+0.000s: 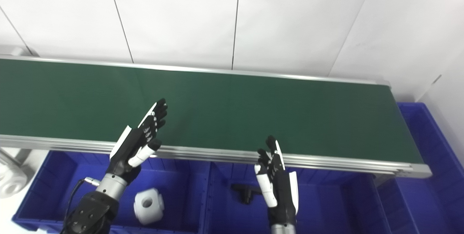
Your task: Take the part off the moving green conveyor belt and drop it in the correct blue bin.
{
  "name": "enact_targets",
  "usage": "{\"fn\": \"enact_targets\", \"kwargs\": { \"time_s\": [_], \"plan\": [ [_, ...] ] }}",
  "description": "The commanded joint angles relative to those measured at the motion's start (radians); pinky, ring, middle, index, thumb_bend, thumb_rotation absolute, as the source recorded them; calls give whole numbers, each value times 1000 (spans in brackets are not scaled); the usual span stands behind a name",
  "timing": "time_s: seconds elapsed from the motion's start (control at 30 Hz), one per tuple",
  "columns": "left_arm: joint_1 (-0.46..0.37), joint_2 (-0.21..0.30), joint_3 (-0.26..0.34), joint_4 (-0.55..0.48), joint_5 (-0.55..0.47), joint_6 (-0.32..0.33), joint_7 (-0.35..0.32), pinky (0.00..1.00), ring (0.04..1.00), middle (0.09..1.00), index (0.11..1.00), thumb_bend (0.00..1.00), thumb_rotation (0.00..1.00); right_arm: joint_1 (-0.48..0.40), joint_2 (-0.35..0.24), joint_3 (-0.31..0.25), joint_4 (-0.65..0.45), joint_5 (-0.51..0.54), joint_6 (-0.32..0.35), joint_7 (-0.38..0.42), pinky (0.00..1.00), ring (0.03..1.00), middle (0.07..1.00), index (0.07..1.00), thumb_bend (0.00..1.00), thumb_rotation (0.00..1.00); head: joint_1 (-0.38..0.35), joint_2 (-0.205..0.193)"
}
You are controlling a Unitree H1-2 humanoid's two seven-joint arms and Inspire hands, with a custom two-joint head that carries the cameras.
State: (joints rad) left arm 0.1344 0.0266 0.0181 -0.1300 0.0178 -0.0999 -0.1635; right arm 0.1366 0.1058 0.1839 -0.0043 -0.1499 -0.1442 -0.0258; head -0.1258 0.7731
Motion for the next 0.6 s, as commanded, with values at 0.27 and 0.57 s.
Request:
{"fn": "enact_targets", "kwargs": {
  "time_s": [0.27, 0.57],
  "plan": [
    [52, -54, -12, -133, -64, 34, 47, 1000, 1000, 1000, 1000, 904, 789, -22, 12, 1, -35, -13, 7, -10, 875, 882, 944, 963, 770, 897, -44, 27],
    [108, -119, -24, -150, -86, 47, 92, 1000, 996, 1000, 1000, 874, 865, -24, 0, 0, -37, -7, 12, 5, 874, 895, 959, 972, 760, 905, 9, 30]
  ]
}}
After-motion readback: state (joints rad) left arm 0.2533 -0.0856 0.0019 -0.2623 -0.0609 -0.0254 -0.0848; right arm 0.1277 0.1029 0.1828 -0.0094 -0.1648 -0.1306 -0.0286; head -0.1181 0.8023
